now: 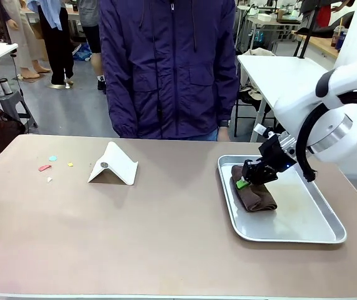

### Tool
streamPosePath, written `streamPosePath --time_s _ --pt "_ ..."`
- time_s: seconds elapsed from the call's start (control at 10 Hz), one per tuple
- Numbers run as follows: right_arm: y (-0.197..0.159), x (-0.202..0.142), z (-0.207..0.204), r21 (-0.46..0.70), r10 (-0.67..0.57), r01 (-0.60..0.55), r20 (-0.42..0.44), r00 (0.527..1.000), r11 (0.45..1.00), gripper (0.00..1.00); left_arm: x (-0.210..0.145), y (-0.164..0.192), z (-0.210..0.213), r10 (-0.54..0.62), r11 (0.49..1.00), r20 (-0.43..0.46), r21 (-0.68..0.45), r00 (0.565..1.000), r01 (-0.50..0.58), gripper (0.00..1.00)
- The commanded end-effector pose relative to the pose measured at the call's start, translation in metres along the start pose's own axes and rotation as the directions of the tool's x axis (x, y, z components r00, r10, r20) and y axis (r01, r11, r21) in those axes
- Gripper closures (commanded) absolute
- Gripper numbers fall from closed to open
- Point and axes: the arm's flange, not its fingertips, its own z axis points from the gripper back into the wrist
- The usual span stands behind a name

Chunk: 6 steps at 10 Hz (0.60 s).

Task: Clean the surface of the table.
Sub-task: If a person points to the right, clean the right side of the table with your right hand, and if they point to the left, clean the left side with your left hand.

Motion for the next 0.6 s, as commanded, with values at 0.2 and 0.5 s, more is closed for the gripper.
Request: streamPosePath --time_s 0.2,0.5 --pt "0.009 -0.003 0.002 -0.053 0.042 -0.04 0.032 0.999 0.998 0.92 -0.003 -0.005 0.0 0.005 1.0 -0.009 0.006 1.0 -0.005 0.91" --pt "-0.001 -0.003 0.004 -0.135 0.051 -0.051 -0.002 0.999 0.989 0.92 -0.003 -0.005 0.0 0.005 1.0 -0.009 0.006 1.0 -0.005 0.91"
